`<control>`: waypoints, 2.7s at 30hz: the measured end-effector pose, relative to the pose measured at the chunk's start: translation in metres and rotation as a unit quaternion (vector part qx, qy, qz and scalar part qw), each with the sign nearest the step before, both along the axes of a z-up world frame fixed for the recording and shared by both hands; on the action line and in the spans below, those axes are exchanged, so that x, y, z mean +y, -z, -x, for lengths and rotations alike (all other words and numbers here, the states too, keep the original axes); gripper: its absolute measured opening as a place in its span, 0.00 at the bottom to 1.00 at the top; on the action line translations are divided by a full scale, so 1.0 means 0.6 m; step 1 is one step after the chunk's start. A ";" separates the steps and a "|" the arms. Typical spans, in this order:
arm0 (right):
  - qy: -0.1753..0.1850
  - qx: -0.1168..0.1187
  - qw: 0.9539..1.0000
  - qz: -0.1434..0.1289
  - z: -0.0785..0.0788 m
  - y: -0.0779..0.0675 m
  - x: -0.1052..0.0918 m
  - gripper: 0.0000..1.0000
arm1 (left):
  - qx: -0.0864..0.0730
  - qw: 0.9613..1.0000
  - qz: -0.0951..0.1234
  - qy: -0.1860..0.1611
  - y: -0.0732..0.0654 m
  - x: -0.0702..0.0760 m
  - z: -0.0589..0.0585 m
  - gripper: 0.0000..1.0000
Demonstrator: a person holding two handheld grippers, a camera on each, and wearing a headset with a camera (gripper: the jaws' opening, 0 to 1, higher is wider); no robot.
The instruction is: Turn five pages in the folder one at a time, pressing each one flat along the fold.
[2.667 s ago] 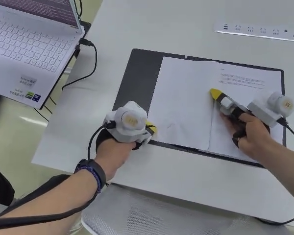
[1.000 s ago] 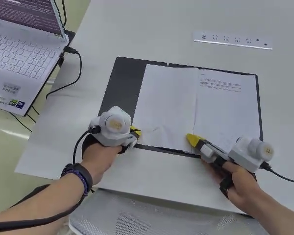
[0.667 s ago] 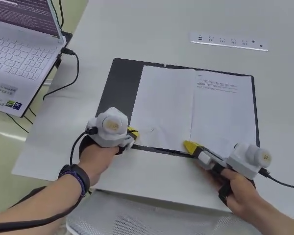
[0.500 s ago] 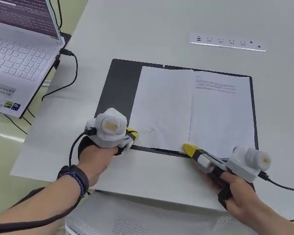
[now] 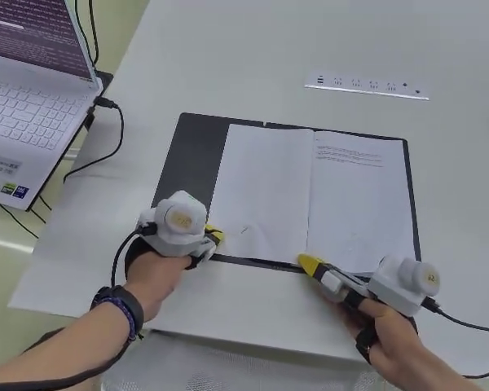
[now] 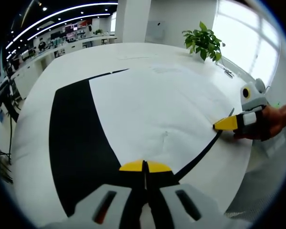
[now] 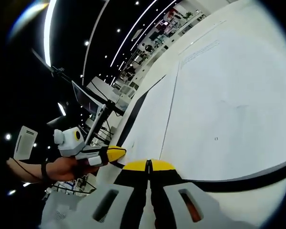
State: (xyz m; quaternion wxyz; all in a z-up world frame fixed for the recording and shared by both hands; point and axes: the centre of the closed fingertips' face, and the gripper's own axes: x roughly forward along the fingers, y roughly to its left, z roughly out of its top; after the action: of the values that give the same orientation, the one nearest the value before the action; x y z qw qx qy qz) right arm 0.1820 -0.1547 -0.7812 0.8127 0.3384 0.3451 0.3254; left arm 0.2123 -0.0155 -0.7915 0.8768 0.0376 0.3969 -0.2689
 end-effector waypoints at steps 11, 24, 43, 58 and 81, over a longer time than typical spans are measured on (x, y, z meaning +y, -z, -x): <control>-0.014 0.013 1.000 0.011 0.006 -0.009 0.003 0.06 | 0.026 1.000 -0.012 0.002 -0.002 -0.005 0.005 0.03; -0.007 -0.020 0.999 0.045 -0.019 -0.044 -0.029 0.27 | 0.039 0.999 0.014 0.002 -0.039 -0.033 0.011 0.23; 0.001 -0.082 0.988 0.132 -0.027 -0.090 -0.130 0.42 | -0.010 0.999 0.040 0.001 -0.124 -0.033 0.007 0.40; 0.022 -0.124 0.977 0.172 -0.009 -0.133 -0.189 0.53 | -0.043 0.998 0.037 -0.005 -0.158 0.015 0.028 0.48; 0.028 -0.125 0.969 0.211 0.057 -0.148 -0.236 0.65 | -0.073 0.996 0.044 -0.018 -0.194 0.031 0.088 0.71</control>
State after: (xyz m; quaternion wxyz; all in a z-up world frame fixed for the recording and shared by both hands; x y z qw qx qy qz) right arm 0.1476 -0.2965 -0.6926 0.9112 0.1255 0.2918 0.2624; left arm 0.1593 0.0028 -0.6751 0.9088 0.0111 0.3206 -0.2668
